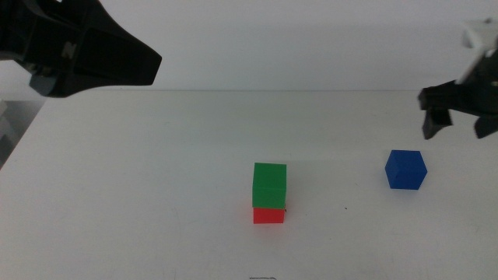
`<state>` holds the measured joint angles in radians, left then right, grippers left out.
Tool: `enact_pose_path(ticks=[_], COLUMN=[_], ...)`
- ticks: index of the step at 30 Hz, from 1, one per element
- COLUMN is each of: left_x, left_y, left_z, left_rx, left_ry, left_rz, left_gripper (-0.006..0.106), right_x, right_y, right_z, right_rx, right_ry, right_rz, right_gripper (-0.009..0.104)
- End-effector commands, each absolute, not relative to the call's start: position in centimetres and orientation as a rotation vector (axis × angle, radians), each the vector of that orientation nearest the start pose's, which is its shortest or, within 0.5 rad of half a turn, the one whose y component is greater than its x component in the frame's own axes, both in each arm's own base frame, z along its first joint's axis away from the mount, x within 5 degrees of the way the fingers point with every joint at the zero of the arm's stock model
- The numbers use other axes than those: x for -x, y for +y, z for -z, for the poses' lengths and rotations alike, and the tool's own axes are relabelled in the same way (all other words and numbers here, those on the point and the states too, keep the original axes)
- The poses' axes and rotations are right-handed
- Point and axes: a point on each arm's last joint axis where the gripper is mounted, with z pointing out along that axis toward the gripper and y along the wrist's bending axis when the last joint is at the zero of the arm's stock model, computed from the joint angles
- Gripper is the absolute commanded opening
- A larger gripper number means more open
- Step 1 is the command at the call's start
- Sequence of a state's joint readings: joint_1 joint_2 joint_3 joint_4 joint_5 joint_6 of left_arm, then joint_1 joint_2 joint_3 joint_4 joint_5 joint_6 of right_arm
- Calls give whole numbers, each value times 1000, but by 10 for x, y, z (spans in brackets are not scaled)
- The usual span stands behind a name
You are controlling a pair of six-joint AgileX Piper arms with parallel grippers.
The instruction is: Stack red cubes first, then green, then blue cubes in a specific spot.
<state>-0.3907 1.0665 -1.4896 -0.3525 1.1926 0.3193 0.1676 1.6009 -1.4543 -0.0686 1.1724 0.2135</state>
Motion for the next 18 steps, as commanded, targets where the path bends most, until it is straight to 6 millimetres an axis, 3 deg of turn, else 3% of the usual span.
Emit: enact_pose_path(ticks=[1,7,11,18], left_x=[-145,-145,-145,-145], left_y=[-92,-92,-92,-92], left_z=[-491,-491,-491,-491], left_rx=[-763,-763,-763,-763], left_ry=[1996,1996,1996,1996], left_rz=[501,501,501,501], left_gripper=[92,92,92,92], right_x=[-334,-372,-387,-402], right_y=[48,55,58,55], right_z=[-342,-321,-302,-273], right_rx=[-35,-38,-37,-36], right_ry=[2720,2762,2827,2874], right_rz=[14,14,15,22], right_gripper=[63,63,64,80])
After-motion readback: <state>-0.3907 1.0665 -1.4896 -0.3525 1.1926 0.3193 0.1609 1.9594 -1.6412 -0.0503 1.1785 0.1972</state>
